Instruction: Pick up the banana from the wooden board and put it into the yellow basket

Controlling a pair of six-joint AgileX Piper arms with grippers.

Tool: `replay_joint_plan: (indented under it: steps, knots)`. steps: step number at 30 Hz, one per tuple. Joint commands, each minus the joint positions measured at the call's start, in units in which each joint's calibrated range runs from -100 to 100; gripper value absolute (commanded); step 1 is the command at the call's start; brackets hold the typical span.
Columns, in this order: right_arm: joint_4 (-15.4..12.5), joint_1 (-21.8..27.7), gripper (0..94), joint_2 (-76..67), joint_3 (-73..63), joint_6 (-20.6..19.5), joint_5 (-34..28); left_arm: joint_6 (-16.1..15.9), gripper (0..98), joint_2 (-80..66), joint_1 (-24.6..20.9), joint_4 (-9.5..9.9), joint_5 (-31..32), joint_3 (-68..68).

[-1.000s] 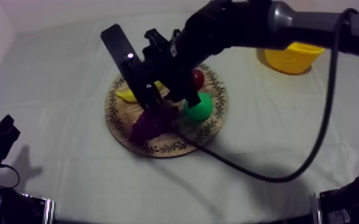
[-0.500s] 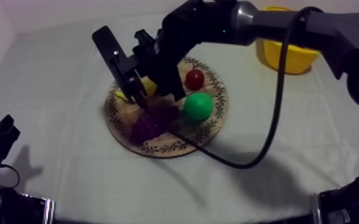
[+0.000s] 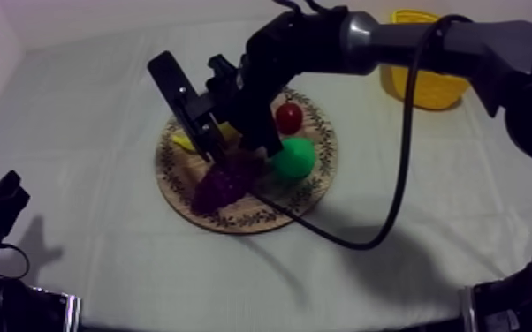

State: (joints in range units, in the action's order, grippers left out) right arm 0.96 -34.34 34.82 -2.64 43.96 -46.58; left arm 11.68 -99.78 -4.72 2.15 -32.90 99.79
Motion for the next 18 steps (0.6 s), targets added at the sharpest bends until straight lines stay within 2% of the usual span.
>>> replay_joint_plan:
  steps: [1, 11, 18]
  knots:
    - [0.3, -0.1, 55.8, 0.4, 0.5, -0.4, 1.4, 0.0, 0.1, 0.0, 0.0, 0.03, 0.0, 0.0]
    - [0.7, 0.0, 55.5, 3.7, -1.2, -1.1, 3.6, 0.0, 0.1, 0.0, 0.0, 0.03, 0.0, 0.0]
    - [0.5, 0.6, 46.0, 5.6, -4.4, -1.0, 2.8, 0.0, 0.1, 0.0, 0.0, 0.03, 0.0, 0.0]
